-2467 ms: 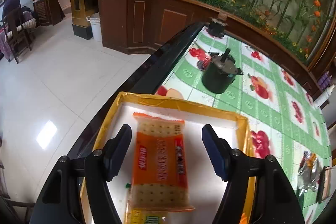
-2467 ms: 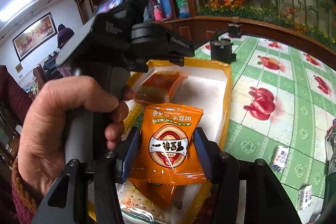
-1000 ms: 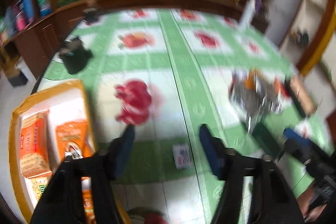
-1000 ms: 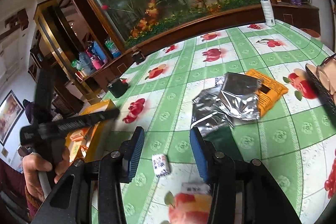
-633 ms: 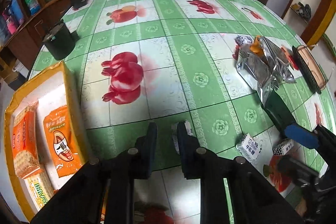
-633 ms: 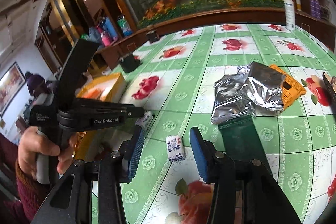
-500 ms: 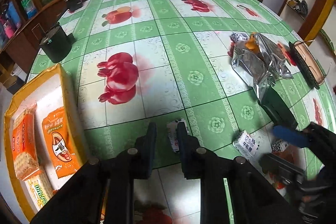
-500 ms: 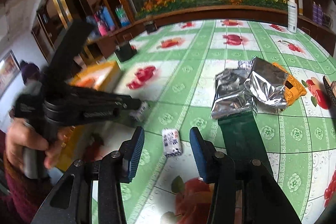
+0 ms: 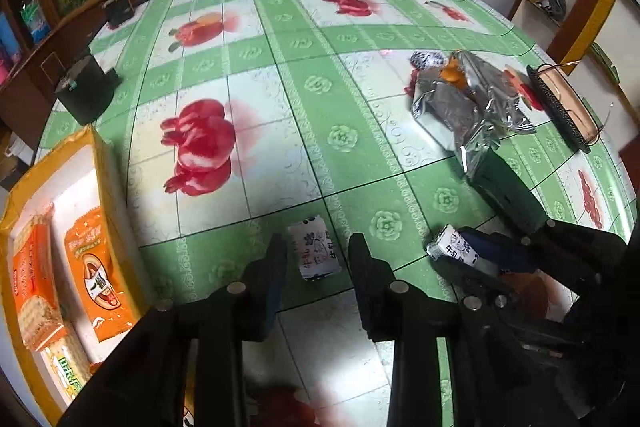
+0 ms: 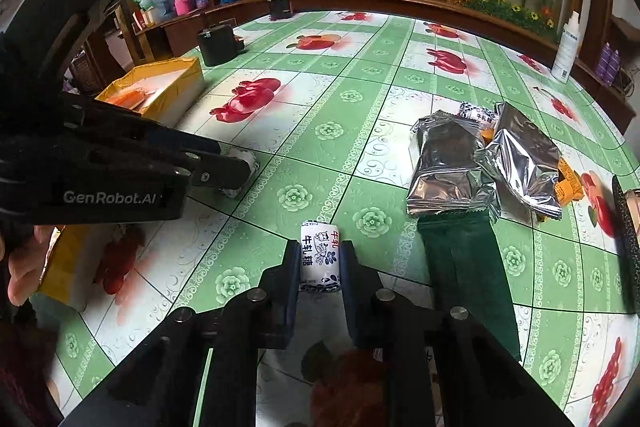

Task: Organize snacks
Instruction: 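Return to the table and grasp a small white candy with right tool while left reaches another, then carry the white candy in left tool while right carries its candy over the tray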

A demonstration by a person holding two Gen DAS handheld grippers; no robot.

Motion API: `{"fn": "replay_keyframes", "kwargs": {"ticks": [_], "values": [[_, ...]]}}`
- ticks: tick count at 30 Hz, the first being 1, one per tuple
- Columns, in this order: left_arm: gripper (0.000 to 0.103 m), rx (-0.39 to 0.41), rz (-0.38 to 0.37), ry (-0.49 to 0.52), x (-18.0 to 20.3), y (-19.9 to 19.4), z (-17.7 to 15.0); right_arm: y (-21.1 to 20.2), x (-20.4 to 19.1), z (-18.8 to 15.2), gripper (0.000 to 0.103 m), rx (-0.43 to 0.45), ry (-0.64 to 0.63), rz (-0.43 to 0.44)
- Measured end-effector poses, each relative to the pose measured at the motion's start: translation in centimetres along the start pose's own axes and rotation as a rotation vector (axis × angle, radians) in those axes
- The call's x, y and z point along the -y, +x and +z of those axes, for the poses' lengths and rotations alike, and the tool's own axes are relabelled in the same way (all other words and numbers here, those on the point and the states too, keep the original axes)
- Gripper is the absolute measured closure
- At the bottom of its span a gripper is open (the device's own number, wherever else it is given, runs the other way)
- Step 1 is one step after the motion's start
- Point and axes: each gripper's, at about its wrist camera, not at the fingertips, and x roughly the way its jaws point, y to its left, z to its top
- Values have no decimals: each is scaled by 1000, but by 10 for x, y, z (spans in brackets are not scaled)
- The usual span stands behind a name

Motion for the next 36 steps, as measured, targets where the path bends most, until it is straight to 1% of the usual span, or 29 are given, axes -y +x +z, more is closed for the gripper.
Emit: {"fn": "replay_keyframes", "kwargs": {"ticks": [2, 5, 6, 8, 10, 14, 16, 19, 21, 23, 26, 31, 36], "values": [[73, -2, -12, -5, 0, 1, 0, -5, 6, 1, 82, 19, 30, 2], [74, -17, 13, 3, 2, 8, 0, -8, 14, 3, 82, 31, 72, 14], [77, -27, 18, 2, 2, 11, 0, -9, 16, 3, 82, 30, 83, 22], [78, -39, 37, 0, 3, 16, 0, -10, 16, 2, 82, 34, 86, 23], [84, -28, 47, -4, 4, 16, 1, -12, 16, 3, 82, 42, 86, 25], [85, -7, 76, 1, 7, 15, 1, -15, 15, 4, 82, 57, 91, 27], [85, 29, 73, -23, 4, 8, 2, -17, 17, 4, 82, 64, 104, 31], [85, 62, 29, -55, -5, -1, 4, -20, 19, 4, 82, 79, 117, 33], [85, 84, 22, -68, -7, -6, 6, -22, 21, 4, 82, 88, 127, 39], [85, 115, -9, -95, -13, -15, 7, -23, 22, 5, 82, 94, 132, 46], [85, 147, -32, -123, -20, -24, 7, -24, 20, 6, 82, 102, 132, 55], [85, 162, -33, -157, -30, -29, 8, -24, 14, 10, 82, 112, 148, 81], [85, 179, -45, -176, -38, -35, 6, -23, -9, 19, 82, 132, 143, 134]]}}
